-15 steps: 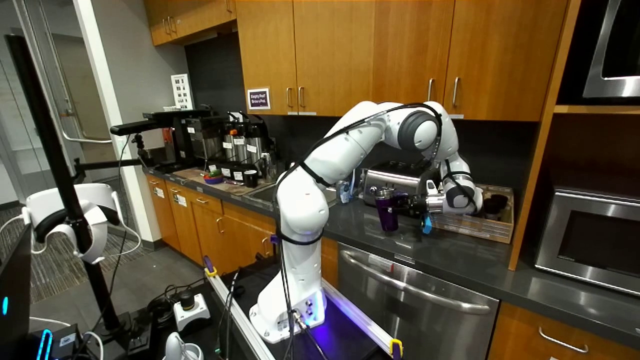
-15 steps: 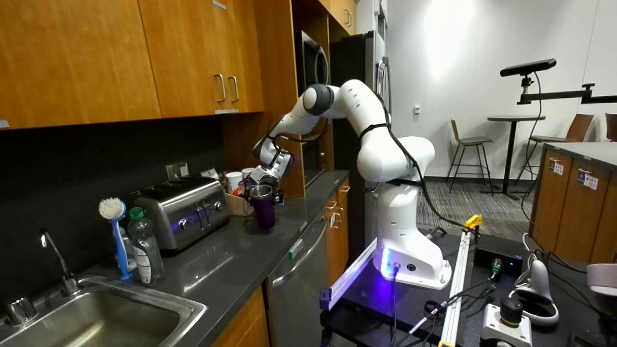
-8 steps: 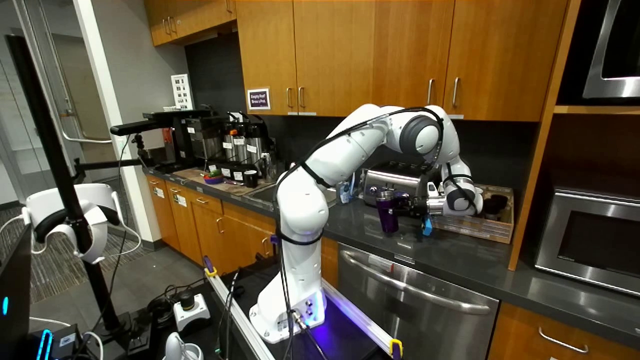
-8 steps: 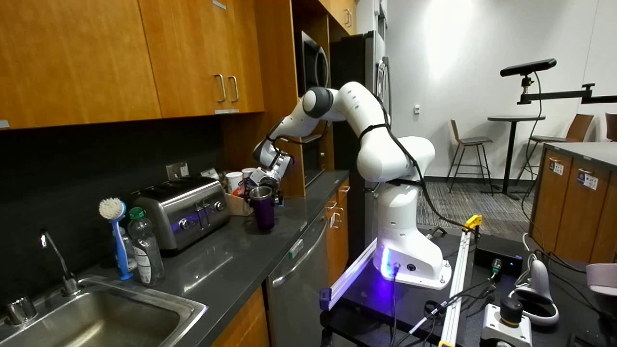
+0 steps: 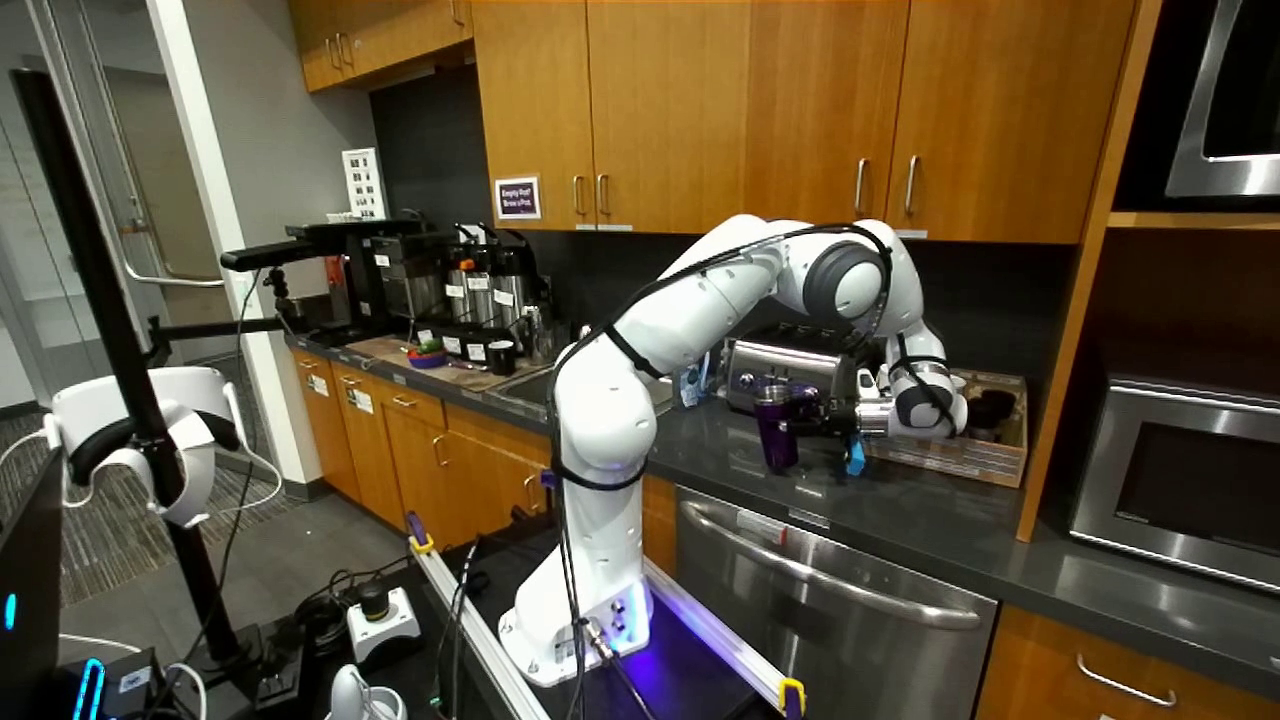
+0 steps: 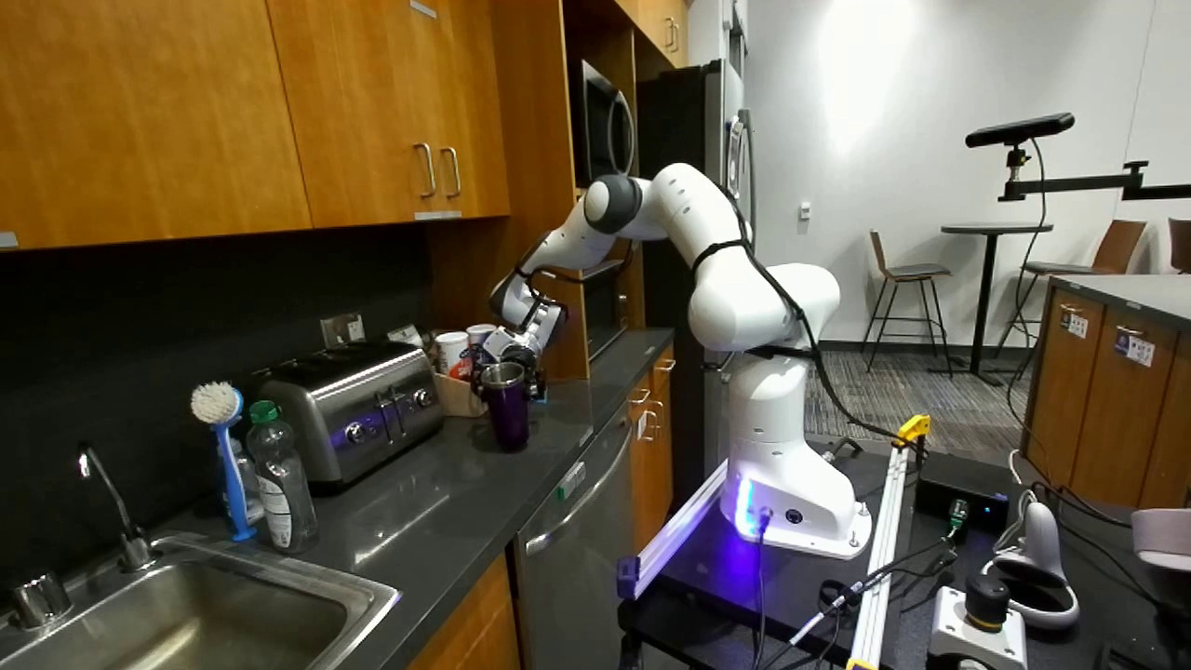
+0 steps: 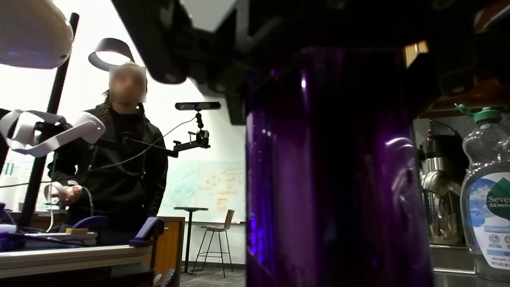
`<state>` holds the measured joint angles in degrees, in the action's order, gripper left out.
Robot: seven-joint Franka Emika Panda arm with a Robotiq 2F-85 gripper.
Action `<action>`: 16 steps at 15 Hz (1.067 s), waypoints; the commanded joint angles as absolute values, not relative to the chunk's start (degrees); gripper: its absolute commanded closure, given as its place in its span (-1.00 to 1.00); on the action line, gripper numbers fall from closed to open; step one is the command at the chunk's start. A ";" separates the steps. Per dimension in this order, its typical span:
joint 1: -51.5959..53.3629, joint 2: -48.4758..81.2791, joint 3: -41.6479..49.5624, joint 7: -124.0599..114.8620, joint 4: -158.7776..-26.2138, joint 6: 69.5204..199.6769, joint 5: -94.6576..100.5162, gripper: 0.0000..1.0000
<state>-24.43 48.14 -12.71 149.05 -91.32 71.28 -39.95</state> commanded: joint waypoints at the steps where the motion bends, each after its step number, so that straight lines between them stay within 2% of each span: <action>1: -25.03 49.77 -13.41 148.95 -89.12 68.90 -40.83 -0.29; 13: -24.56 53.69 -13.33 148.05 -85.16 67.11 -40.96 -0.29; 16: -21.06 54.19 -8.62 148.97 -83.70 64.65 -44.22 -0.29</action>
<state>-23.35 53.05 -11.30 149.00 -86.46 67.79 -41.59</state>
